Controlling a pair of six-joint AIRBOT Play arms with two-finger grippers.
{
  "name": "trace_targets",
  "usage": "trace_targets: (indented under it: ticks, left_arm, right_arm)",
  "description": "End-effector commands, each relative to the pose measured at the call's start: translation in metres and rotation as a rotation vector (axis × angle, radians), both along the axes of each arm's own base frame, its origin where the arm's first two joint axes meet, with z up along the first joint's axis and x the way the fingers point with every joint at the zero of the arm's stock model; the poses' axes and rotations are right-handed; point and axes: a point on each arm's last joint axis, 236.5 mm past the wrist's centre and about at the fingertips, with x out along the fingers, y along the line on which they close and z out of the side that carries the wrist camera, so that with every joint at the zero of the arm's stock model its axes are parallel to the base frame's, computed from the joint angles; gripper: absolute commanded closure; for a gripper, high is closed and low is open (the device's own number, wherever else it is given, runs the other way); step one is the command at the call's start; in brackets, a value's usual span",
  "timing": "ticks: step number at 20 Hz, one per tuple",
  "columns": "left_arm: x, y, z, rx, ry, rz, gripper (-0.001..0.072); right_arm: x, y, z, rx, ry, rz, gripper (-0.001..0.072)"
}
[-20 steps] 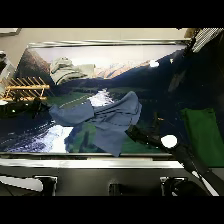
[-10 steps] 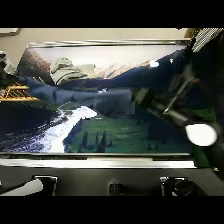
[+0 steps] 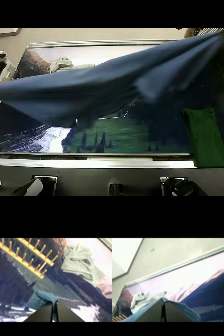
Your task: Fold the clothes and pants, and hang the long-sleeved shirts on hangers.
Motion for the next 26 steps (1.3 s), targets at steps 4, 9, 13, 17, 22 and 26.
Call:
trace_targets:
  ticks: [4,9,13,17,22,26]
  left_arm:
    - [-0.029,-0.027,0.011,-0.028,0.002,-0.031,0.0694]
    - [0.017,-0.052,-0.029,-0.096,0.11,-0.188,0.0693]
    - [0.086,-0.069,-0.114,-0.061,0.319,-0.3,0.0693]
    - [0.159,-0.083,-0.213,-0.071,0.427,-0.336,0.0693]
    - [0.209,-0.094,-0.32,-0.12,0.495,-0.332,0.0694]
    - [0.212,-0.101,-0.374,-0.185,0.563,-0.334,0.0691]
  right_arm:
    - [-0.017,-0.024,0.014,0.007,0.026,-0.068,0.0684]
    - [0.077,-0.003,-0.058,-0.148,0.226,-0.146,0.0683]
    - [0.178,0.056,-0.183,-0.239,0.47,-0.092,0.0682]
    - [0.223,0.136,-0.339,-0.019,0.817,0.099,0.0683]
    - [0.257,0.154,-0.414,0.35,0.963,0.367,0.0683]
    - [0.266,0.125,-0.44,0.374,1.001,0.329,0.0683]
